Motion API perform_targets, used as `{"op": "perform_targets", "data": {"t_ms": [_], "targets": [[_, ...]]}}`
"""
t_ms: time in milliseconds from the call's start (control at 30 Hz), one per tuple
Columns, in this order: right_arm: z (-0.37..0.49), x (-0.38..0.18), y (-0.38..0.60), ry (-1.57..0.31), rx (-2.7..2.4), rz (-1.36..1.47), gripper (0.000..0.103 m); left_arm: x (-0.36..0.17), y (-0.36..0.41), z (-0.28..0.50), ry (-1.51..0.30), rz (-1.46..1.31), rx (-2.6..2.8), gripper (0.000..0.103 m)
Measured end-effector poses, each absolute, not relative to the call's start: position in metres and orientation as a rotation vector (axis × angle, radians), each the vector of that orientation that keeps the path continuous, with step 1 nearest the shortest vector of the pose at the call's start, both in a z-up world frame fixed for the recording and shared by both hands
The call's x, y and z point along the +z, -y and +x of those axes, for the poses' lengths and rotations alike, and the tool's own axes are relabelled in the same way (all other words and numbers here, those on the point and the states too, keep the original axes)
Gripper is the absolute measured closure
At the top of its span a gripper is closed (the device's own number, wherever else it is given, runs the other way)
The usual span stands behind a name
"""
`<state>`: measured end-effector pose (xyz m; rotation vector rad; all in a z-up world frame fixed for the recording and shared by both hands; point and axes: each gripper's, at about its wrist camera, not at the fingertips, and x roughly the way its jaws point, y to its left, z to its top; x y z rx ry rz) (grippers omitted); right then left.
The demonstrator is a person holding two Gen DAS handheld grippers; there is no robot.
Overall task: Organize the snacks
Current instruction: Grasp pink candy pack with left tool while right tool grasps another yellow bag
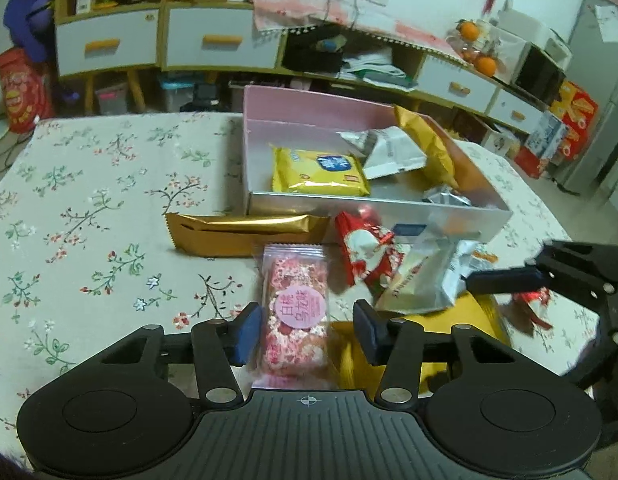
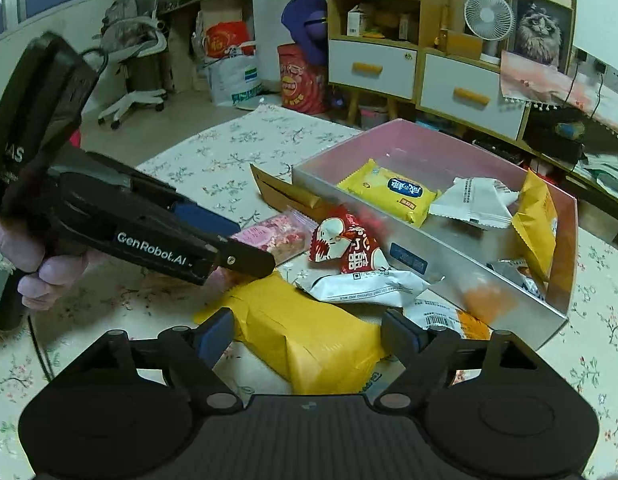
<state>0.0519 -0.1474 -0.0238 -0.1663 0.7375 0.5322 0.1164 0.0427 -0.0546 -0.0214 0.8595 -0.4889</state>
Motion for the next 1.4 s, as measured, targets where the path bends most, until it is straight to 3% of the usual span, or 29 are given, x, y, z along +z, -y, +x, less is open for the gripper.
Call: {"op": "perform_targets", "data": {"t_ms": [33,167,333,767,1067,1400], "targets": [[0.052,-0.024,0.148,-0.740,0.532,-0.166,0.051,-0.056,-0.042,0.119,-0.869,-0.017,-0.472,0.063],[0.053,-0.023,0.150,-0.769,0.542,-0.143,0.058,-0.059,-0.043,0.126,-0.906,-0.030,-0.418,0.063],[0.044,-0.026,0.141,-0.822,0.588,-0.196,0.058,-0.057,-0.046,0.125,-0.912,-0.018,-0.397,0.065],[0.041,-0.037,0.124,-0.805,0.564,-0.230,0.048,-0.061,-0.054,0.121,-0.890,-0.026,-0.419,0.065],[0.038,-0.038,0.119,-0.779,0.575,-0.285,0.047,-0.061,-0.048,0.121,-0.868,0.024,-0.448,0.065],[0.038,-0.037,0.113,-0.776,0.561,-0.341,0.057,-0.059,-0.045,0.120,-0.882,0.065,-0.383,0.071]]}}
